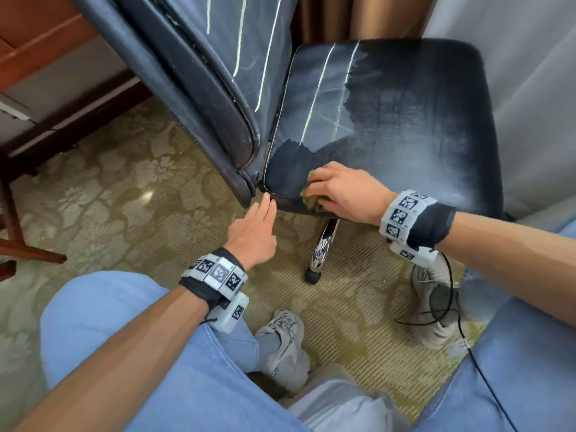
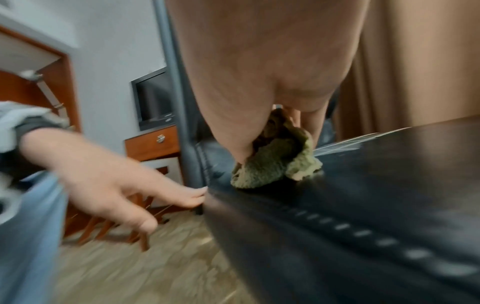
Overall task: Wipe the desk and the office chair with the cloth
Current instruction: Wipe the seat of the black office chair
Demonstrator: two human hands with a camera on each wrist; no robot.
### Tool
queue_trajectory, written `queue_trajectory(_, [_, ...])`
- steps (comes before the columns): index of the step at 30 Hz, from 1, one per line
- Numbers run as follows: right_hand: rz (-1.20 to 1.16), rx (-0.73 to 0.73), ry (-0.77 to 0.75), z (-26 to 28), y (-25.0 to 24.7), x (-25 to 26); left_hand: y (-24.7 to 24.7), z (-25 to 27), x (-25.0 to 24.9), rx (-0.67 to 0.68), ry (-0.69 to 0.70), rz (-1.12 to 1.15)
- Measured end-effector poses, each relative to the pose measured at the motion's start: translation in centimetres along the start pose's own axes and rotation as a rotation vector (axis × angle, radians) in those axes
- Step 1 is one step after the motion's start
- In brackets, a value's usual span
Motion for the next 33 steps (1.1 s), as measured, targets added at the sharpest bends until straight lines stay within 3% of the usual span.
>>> queue_trajectory(2, [-0.063,-0.058,0.142,-0.2,-1.8,-3.1,-1.2,-0.2,0.6,-0.024,-0.068,0.095])
queue_trajectory(5, [-0.112,-0.105,0.343,0.4,-3.7,-7.8,-5.0,0.1,0.4,-0.243,-0.148,0.241])
queue_trajectory(8, [-0.085,-0.058,0.400,0.7,-3.7,-8.1,-7.4,0.1,-0.6,-0.341,-0.169,0.318])
queue_trajectory(12, [-0.013,0.124,0.295,1.2,-1.7,-4.1,-7.6,-2.0,-1.9,-0.266,-0.201,0.378])
queue_trajectory(16, [-0.032,0.142,0.165,1.3,-1.7,-3.9,-7.2,-4.4,-3.3,-0.184,-0.228,0.377])
queue_trajectory(24, [-0.022,0.113,0.188,-2.6,-3.6,-8.2,-7.3,-6.2,-2.5,-0.166,-0.292,0.428])
queue_trajectory(30, [-0.014,0.073,0.338,-6.6,-6.6,-13.3,-7.4,-6.7,-0.7,-0.204,-0.288,0.387])
queue_trajectory(33, [0.003,0.104,0.303,-7.9,-6.5,-12.9,-8.1,-7.2,0.3,-0.152,-0.289,0.351])
Point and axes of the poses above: each hand's wrist, its own z-axis away from the middle knuckle, its own y-axis out of the palm, x = y × z, the point moved 7 cm from there along -z, towards the middle knuckle, and after that the axes turned 5 degrees about -z, right-handed, at the moved point
